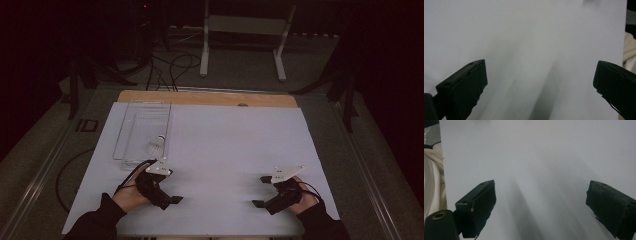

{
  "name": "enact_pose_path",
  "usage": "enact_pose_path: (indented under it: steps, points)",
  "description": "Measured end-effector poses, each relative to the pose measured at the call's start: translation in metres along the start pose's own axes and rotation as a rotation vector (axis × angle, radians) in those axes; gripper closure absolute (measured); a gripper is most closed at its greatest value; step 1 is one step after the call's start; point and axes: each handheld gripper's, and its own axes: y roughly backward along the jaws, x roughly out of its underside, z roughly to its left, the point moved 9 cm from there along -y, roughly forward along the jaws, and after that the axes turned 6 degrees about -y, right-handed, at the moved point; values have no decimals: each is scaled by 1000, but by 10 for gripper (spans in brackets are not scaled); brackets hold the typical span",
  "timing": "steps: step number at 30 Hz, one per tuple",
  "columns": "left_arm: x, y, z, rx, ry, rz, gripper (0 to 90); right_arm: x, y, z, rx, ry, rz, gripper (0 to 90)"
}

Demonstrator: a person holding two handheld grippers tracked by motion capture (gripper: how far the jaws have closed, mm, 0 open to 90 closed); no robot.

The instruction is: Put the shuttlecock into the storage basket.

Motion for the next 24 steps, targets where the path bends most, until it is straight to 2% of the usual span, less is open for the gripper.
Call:
enact_pose_path:
  steps: [8,14,17,20,24]
  points:
    - [14,9,3,-23,26,-37,0,4,2,-2,8,-22,-17,89]
    - [22,15,7,-45,30,-58,9,5,2,-5,17,-31,-34,89]
    - [25,17,11,-59,42,-71,13,9,1,-6,38,-31,-27,89]
    - [31,17,13,-79,50,-54,13,11,-1,-8,44,-29,-27,89]
    - [38,18,15,-101,77,-50,12,11,-3,-14,82,-34,-41,89]
